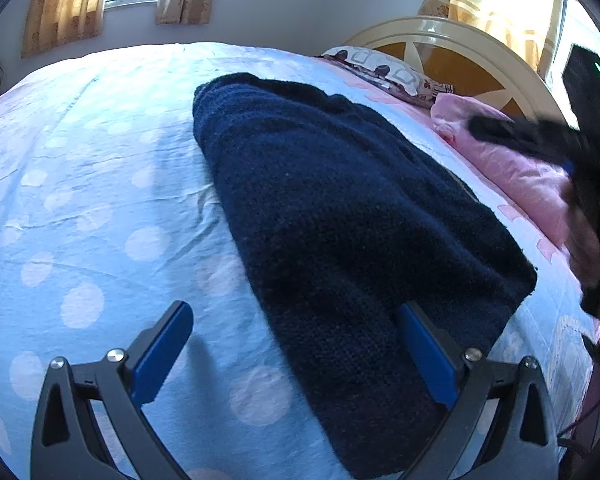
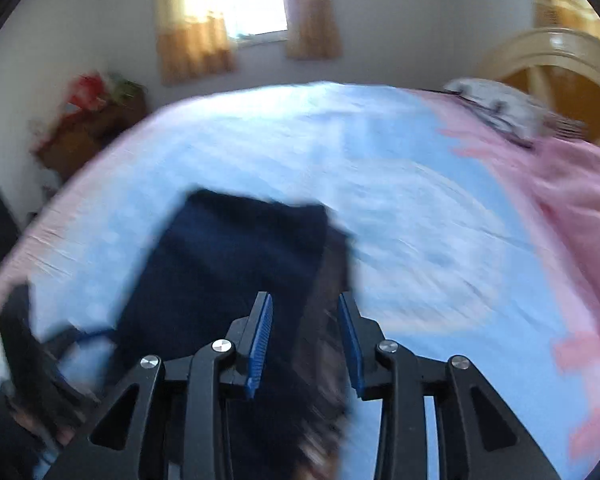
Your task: Fold small clothes
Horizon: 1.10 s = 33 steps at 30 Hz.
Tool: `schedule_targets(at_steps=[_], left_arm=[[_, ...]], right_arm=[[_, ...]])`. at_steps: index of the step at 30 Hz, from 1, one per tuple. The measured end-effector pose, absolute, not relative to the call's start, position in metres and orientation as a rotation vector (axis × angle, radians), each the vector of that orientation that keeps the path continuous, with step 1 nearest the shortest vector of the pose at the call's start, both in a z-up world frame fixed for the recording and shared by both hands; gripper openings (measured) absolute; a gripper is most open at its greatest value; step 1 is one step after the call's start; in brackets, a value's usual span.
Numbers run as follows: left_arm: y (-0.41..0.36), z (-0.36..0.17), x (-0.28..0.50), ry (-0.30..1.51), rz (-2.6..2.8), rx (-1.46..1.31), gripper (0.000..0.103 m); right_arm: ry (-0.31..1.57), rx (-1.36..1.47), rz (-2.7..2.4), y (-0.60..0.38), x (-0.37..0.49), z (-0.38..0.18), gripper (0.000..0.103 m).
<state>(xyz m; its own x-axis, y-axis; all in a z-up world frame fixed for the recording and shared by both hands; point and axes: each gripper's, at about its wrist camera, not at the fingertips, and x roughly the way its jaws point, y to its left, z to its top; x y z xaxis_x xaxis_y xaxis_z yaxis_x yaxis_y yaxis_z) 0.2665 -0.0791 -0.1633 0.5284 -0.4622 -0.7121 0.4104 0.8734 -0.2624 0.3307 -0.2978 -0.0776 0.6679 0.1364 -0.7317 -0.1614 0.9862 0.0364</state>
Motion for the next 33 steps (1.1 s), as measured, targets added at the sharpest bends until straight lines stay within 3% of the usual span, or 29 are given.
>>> schedule_targets(at_steps=[8,20,33], left_arm=[[-0.08,-0.164,0.267,0.877,-0.524,-0.069,0.103],[-0.083,-0.166,0.268,0.888,-0.488,-0.033,0.103],[-0.084,-0.17,0.268,0.908,-0.492,-0.051,0.103]], right_arm=[[1.008,0.068,0.121,-0.305,0.402,-0.152,0.034],[0.945,0.08,0.14,-0.317,0.388,-0.151,0.034],[0.926,0.192,0.096,-0.355,0.389,-0.125,0.045]])
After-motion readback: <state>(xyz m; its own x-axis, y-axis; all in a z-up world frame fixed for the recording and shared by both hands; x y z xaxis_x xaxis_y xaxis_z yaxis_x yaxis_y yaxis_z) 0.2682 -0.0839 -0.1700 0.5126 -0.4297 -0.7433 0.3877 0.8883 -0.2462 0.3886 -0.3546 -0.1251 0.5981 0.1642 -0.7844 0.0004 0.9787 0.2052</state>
